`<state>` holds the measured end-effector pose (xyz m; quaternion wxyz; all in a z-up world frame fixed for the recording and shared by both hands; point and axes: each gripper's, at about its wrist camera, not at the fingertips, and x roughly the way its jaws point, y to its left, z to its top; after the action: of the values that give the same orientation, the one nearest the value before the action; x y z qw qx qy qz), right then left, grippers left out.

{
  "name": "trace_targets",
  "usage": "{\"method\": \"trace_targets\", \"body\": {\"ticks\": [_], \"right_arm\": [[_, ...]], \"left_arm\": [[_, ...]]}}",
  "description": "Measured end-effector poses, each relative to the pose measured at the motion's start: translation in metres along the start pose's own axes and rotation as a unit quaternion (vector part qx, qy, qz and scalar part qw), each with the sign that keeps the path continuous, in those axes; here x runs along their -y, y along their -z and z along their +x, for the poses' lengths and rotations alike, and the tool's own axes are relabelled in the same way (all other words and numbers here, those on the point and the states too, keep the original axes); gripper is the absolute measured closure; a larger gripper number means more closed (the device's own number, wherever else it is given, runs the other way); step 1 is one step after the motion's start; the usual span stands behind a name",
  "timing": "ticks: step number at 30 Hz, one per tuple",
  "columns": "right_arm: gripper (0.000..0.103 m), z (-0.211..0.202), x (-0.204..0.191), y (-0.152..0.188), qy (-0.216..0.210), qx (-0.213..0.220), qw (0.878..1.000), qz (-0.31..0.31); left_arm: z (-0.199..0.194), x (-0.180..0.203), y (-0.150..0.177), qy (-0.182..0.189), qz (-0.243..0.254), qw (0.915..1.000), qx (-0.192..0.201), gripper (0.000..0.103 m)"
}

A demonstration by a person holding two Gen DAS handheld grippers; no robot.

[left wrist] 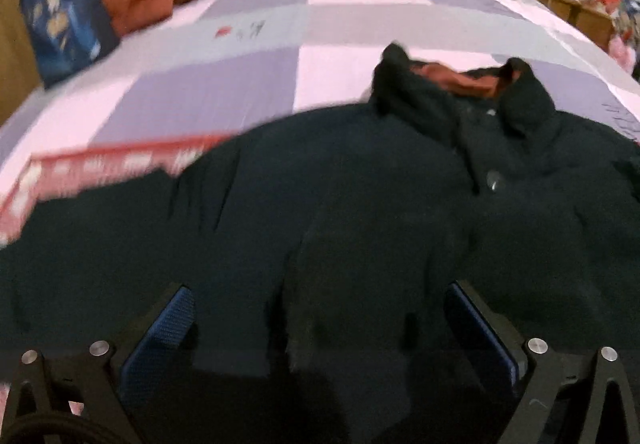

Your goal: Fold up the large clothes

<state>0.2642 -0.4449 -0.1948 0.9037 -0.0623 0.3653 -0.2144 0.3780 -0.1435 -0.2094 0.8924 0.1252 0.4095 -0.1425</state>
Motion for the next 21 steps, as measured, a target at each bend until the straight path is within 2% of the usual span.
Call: {"method": "trace_targets", "body": {"ticks": [1,3,4,6,9,14,16,18,19,20,21], "right_arm": [[0.022,0.012,-0.001,-0.004,0.000,-0.023,1.000,0.007],[0.022,0.048,-0.001,0.000,0.011,-0.087,0.996,0.018],[0.019,0.063,0.002,0.006,0.010,-0.110,0.994,0.023],[0.017,0.073,0.012,0.015,-0.008,-0.110,0.993,0.042],[0.017,0.077,0.013,0.021,-0.018,-0.103,0.994,0.042],[0.016,0.092,0.018,0.022,-0.040,-0.112,0.991,0.054],[0.017,0.080,0.027,0.018,-0.053,-0.101,0.991,0.064],[0.020,0.056,0.041,0.020,-0.035,-0.067,0.993,0.092],[0.020,0.042,0.054,0.024,-0.012,-0.051,0.992,0.117],[0.020,0.038,0.059,0.028,0.004,-0.052,0.991,0.123],[0.020,0.043,0.065,0.039,0.028,-0.076,0.990,0.115]], "left_arm": [[0.008,0.002,-0.002,-0.010,0.009,0.9998,-0.011,0.000],[0.037,0.002,0.002,-0.028,0.017,0.9974,-0.064,0.000],[0.048,-0.006,0.007,-0.004,-0.004,0.9967,-0.081,0.000],[0.053,-0.023,0.016,0.030,-0.053,0.9946,-0.083,0.000],[0.046,-0.013,0.027,0.009,-0.023,0.9986,-0.048,0.000],[0.046,-0.015,0.031,0.011,-0.032,0.9985,-0.044,0.000],[0.045,-0.013,0.030,0.006,-0.028,0.9987,-0.043,0.000],[0.046,-0.014,0.030,0.008,-0.032,0.9985,-0.044,0.000],[0.054,-0.015,0.023,0.007,-0.033,0.9985,-0.043,0.000],[0.054,-0.015,0.024,0.005,-0.032,0.9986,-0.041,0.000],[0.054,-0.013,0.024,0.004,-0.032,0.9987,-0.038,0.000]]}}
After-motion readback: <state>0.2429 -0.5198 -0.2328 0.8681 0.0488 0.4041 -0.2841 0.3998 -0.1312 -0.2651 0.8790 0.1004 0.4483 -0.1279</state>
